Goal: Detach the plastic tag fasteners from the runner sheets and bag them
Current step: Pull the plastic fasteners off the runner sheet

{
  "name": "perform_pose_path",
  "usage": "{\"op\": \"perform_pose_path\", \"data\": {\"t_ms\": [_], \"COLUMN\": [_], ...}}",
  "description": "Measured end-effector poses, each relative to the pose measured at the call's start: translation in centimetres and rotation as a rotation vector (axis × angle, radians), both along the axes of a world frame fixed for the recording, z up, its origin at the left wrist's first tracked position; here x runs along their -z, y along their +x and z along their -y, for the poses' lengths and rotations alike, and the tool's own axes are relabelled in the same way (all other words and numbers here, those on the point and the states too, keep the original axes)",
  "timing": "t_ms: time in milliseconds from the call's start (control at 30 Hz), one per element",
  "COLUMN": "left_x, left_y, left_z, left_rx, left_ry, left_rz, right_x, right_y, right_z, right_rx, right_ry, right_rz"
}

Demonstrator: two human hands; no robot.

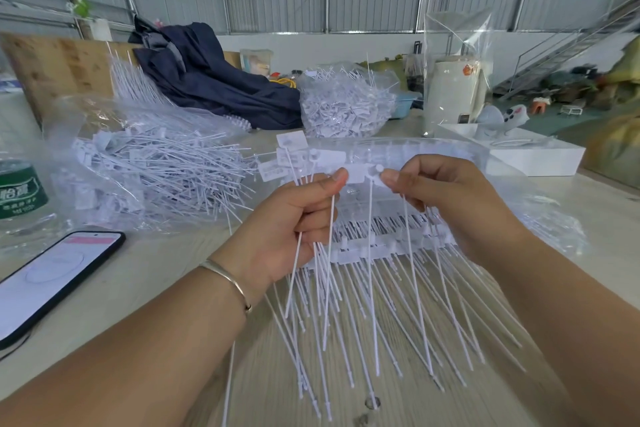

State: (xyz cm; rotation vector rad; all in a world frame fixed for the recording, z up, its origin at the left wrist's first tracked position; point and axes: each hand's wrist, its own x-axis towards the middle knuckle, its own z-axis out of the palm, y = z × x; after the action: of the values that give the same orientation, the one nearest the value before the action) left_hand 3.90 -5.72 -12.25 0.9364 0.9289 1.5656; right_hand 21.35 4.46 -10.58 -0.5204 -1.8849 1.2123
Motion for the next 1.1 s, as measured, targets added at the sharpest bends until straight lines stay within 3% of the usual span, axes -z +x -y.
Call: {"op": "perform_pose_path", "data": {"t_ms": [267, 500, 667, 867, 1100], "left_x": [0.1, 0.5, 0.4, 0.6, 0.9], "left_y": [0.1, 0.8, 0.4, -0.8, -0.9], "left_z": [0.2, 0.4, 0.0, -0.6, -1.0], "left_rx": [0.108, 0.42, 0.224, -0.094, -0.2], "left_ry": [0.01, -0.013, -0.023, -0.089, -0.178], "left_rz": [0.094, 0.025, 0.103, 0.135, -0.049], "right_x": [0.5, 1.6, 1.0, 0.7, 0.9], "right_y": [-0.5, -1.4, -1.2, -0.7, -0.7], "right_z": [0.3, 1.4, 1.4, 0.0, 0.2], "right_rx": [-0.097, -0.246, -0.111, 0.229, 0.196], "right_ry": [-0.055, -0.055, -0.018, 0.115, 0.101], "right_rz": [0.015, 0.097, 0.031, 0.026, 0.04]}}
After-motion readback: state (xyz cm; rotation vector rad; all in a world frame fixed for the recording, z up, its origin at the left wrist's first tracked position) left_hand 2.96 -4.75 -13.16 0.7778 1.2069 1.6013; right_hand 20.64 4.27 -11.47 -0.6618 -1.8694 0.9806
